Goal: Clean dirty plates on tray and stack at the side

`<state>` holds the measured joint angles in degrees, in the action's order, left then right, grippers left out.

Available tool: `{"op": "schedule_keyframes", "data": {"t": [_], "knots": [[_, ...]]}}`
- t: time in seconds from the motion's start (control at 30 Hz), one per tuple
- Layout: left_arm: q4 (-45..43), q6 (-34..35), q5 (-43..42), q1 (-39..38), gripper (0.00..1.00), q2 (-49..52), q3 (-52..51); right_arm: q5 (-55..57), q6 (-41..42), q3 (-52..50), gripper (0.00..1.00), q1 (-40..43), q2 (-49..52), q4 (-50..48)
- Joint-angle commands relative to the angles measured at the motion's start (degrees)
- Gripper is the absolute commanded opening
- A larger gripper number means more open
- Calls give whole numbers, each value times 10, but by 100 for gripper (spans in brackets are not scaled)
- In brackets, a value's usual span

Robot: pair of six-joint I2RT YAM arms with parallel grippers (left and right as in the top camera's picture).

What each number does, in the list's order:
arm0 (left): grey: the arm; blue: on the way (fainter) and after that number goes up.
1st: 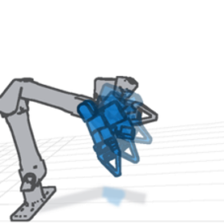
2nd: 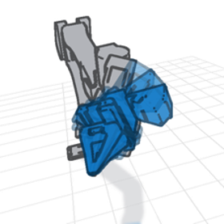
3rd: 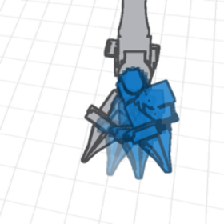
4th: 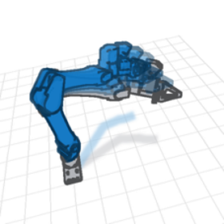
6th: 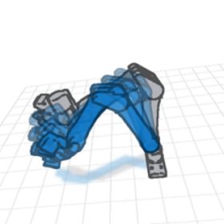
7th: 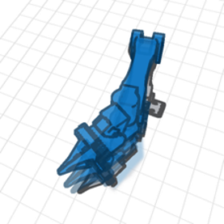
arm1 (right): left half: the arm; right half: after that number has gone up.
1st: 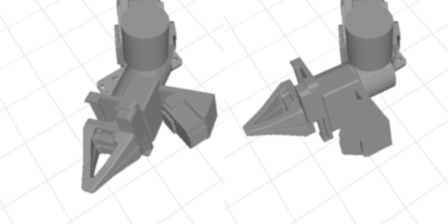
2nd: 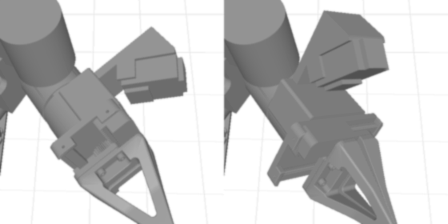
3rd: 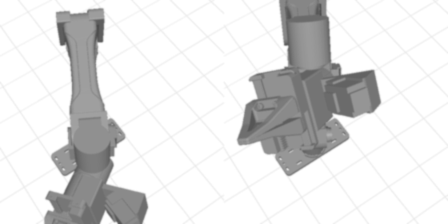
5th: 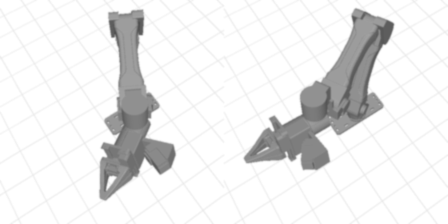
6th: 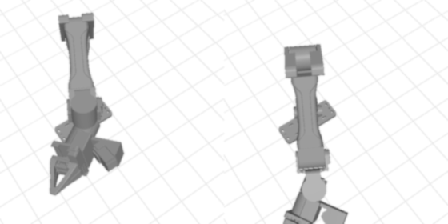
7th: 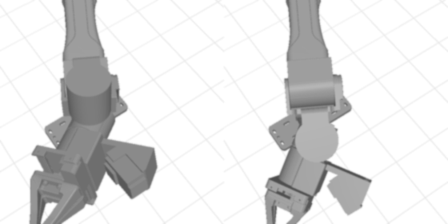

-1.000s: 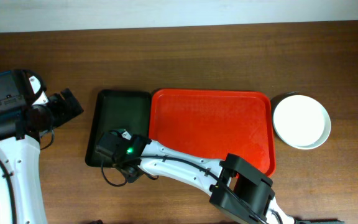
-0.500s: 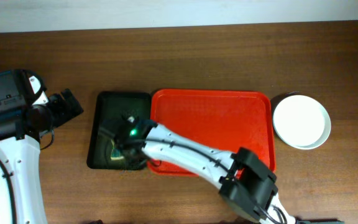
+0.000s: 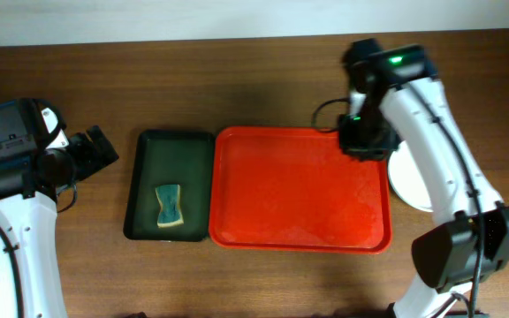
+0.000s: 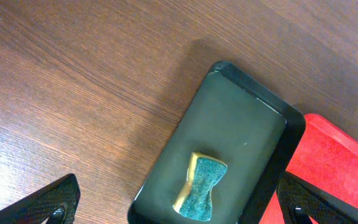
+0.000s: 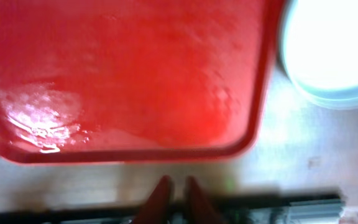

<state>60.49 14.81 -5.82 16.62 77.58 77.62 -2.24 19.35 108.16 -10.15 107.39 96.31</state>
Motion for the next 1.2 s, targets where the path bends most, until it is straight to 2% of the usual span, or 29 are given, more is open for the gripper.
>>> {"op": "schedule_keyframes", "data": {"t": [0.0,0.1,0.13,0.3,0.47,0.6,0.77,0.87,0.97,1.17], "knots": [[0,6,-6,2,99,3,5,5,-11,-40,4,80,-10,8],[0,6,-6,2,99,3,5,-4,-9,-113,4,140,-10,-13],[0,6,-6,2,99,3,5,-12,-9,-167,4,158,-10,-23],[0,6,-6,2,99,3,5,-77,-11,-326,4,166,-37,-49],[0,6,-6,2,99,3,5,-77,36,-526,4,165,-272,-146],[0,6,-6,2,99,3,5,-77,85,-598,4,165,-370,-181],[0,6,-6,2,99,3,5,-100,138,-710,4,165,-375,-313],[0,6,-6,2,99,3,5,-90,142,-752,4,165,-375,-374],[0,6,-6,2,99,3,5,-46,163,-760,4,165,-369,-390],[0,6,-6,2,99,3,5,-59,163,-760,4,165,-314,-421]]}}
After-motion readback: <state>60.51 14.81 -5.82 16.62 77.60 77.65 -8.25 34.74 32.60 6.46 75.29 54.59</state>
